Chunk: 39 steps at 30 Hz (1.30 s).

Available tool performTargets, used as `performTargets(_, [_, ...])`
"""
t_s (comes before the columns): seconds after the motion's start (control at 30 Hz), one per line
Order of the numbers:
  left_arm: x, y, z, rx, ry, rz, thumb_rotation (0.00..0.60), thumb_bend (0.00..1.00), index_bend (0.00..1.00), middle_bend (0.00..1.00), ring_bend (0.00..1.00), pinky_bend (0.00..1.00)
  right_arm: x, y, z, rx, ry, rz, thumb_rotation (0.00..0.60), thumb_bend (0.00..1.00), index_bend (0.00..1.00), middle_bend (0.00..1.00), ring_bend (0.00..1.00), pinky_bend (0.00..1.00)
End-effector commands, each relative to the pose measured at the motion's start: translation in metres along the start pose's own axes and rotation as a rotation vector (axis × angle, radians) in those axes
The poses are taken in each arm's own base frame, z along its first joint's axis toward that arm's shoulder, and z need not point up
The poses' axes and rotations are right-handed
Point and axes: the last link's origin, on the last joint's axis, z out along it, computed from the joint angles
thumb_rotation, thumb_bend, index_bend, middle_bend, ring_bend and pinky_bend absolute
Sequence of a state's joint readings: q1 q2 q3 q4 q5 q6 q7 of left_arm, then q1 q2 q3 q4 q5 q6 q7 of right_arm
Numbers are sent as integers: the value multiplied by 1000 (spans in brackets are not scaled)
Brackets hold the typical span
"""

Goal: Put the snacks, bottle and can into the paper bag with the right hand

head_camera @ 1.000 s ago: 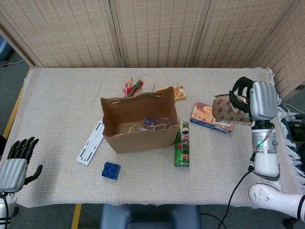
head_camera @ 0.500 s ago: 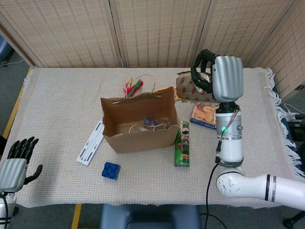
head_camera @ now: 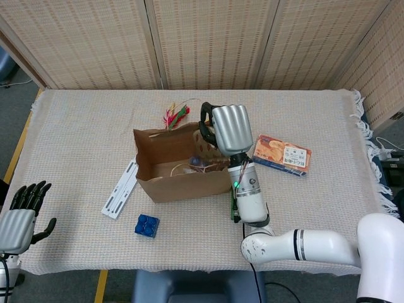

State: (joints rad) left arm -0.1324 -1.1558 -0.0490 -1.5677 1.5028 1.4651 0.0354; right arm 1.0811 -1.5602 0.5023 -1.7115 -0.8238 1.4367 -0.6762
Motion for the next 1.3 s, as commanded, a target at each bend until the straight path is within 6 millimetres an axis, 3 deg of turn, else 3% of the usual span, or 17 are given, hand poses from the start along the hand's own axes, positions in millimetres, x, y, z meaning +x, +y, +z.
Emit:
performTargets(0.03, [0, 0, 0, 0, 0, 1, 600, 377, 20, 0, 0, 0, -10, 2, -7, -30, -124, -1, 600, 267, 293, 393, 326, 510])
performTargets(0.1, [0, 0, 0, 0, 1, 1, 600, 376, 20, 0, 0, 0, -5, 3, -8, -51, -147, 18, 600, 163, 35, 198, 128, 302])
performTargets(0.13, [0, 0, 0, 0, 1, 2, 600, 377, 20, 0, 0, 0, 0, 6, -8, -58, -142, 21, 600, 137, 0, 150, 87, 244])
performTargets(0.4, [0, 1, 0, 3, 3, 5, 600, 376, 21, 0, 0, 0, 37, 40, -20, -97, -78, 24, 600, 121, 0, 122, 61, 197])
performTargets(0.53, [0, 1, -1, 4, 5, 8, 600, 375, 22, 0, 0, 0, 57, 83, -40, -160, -62, -17, 600, 121, 0, 122, 59, 185])
performTargets(0.67, [0, 2, -1, 5, 6, 11, 600, 376, 22, 0, 0, 0, 62, 136, -66, -259, -128, -83, 600, 119, 0, 93, 28, 142])
performTargets(0.8, [0, 2, -1, 7, 8, 16, 600, 375, 21, 0, 0, 0, 47, 194, -96, -389, -279, -174, 600, 53, 0, 42, 0, 102])
performTargets(0.93, [-1, 3, -1, 10, 11, 20, 600, 375, 21, 0, 0, 0, 21, 232, -118, -481, -419, -220, 600, 3, 0, 1, 0, 31])
performTargets(1.1, [-1, 3, 0, 13, 13, 23, 600, 375, 21, 0, 0, 0, -12, 256, -128, -527, -508, -264, 600, 0, 0, 0, 0, 0])
performTargets(1.3, [-1, 3, 0, 14, 12, 22, 600, 374, 21, 0, 0, 0, -46, 259, -125, -548, -559, -280, 600, 0, 0, 0, 0, 0])
